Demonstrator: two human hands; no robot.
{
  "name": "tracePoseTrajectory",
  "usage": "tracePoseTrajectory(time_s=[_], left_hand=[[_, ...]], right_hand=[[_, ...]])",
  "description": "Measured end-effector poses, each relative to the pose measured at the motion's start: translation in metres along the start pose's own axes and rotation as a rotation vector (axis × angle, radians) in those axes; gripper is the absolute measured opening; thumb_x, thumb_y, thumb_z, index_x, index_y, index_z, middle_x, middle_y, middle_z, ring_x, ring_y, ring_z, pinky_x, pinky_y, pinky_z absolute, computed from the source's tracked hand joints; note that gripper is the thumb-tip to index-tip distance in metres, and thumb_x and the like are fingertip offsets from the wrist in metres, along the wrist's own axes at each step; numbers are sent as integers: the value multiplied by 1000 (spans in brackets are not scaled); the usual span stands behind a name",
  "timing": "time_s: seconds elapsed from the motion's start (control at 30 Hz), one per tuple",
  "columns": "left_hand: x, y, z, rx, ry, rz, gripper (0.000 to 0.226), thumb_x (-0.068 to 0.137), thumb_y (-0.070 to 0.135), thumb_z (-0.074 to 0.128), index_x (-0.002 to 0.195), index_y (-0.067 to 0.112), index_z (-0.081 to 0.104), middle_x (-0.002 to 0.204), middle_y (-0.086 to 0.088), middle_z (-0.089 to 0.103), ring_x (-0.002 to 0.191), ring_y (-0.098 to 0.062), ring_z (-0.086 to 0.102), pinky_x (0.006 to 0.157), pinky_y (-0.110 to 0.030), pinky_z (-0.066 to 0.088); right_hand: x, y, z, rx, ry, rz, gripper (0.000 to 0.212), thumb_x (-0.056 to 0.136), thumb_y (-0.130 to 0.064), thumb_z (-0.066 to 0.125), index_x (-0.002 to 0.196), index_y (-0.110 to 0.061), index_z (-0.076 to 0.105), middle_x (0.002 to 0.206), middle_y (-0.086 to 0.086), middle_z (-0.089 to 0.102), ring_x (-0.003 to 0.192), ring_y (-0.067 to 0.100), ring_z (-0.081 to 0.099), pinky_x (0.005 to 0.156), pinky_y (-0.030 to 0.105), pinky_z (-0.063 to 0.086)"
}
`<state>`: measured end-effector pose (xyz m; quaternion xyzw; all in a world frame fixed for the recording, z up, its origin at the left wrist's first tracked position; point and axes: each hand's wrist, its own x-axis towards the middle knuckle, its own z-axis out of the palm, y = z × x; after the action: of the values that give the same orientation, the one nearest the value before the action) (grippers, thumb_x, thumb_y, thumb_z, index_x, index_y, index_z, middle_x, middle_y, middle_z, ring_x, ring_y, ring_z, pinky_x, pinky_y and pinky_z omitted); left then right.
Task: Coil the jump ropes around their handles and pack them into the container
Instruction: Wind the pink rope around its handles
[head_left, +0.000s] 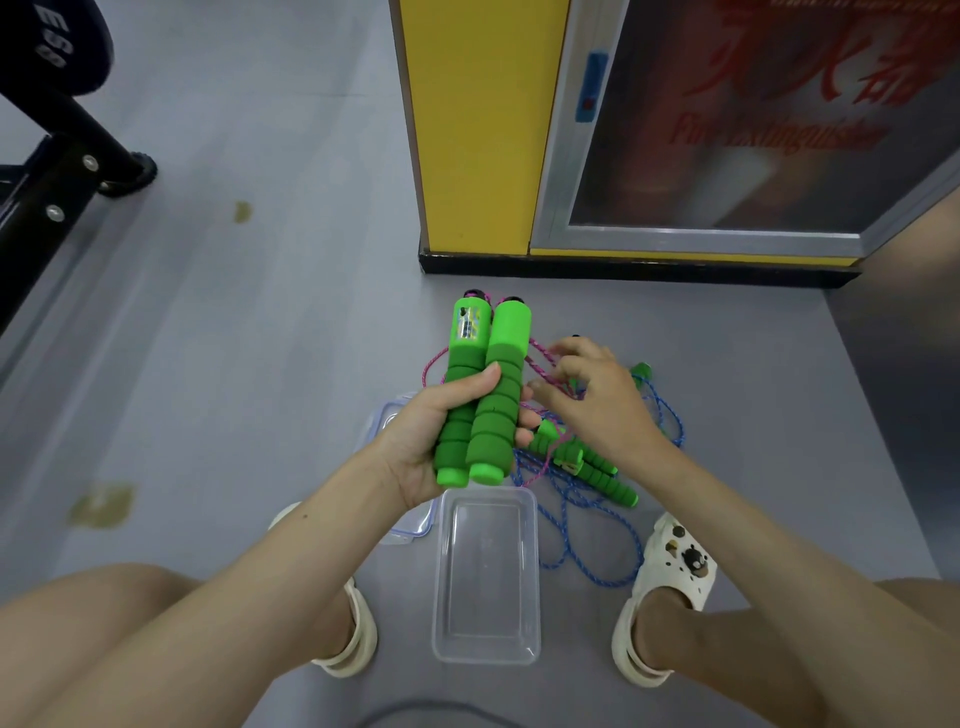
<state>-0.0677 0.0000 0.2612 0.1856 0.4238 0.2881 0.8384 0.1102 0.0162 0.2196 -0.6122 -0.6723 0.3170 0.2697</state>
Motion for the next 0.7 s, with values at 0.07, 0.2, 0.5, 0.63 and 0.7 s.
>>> tracePoseTrajectory(time_s=[0.07,0.2,0.5,0.63,0.7], left_hand=[[0,-1,1,-1,23,15,37,78,30,58,99,0,63,77,-16,69,55,-19,66,47,-24,52],[-1,-1,2,8,24,26,37,79,30,57,99,-1,62,76,-16,69,54,-19,66,47,-24,52],[0,0,2,7,23,29,36,80,29,56,100,-1,61,77,-16,69,55,-19,65,48,-24,53],[2,0,1,8,35,42,37,78,30,57,99,0,61,76,-15,70,55,-18,65,49,-24,54],[2,0,0,8,37,45,37,79,30,57,99,0,61,76,-15,70,55,-18,65,49,-24,54]], right_hand=[[1,-1,-1,181,10,54,24,87,-21,67,68,-6,62,99,0,61,95,17,57,83,24,42],[0,-12,-5,610,19,212,15,95,-12,54,88,-2,63,88,17,70,79,20,69,77,26,55],[0,-7,-10,543,45,258,27,93,8,46,89,-19,45,103,10,60,60,15,66,54,24,54],[0,-6,-12,414,59,186,24,88,11,54,77,-10,57,86,10,62,51,12,66,44,19,49],[-1,-6,-10,359,63,194,15,87,6,60,85,-8,65,83,6,64,45,6,61,44,16,48]])
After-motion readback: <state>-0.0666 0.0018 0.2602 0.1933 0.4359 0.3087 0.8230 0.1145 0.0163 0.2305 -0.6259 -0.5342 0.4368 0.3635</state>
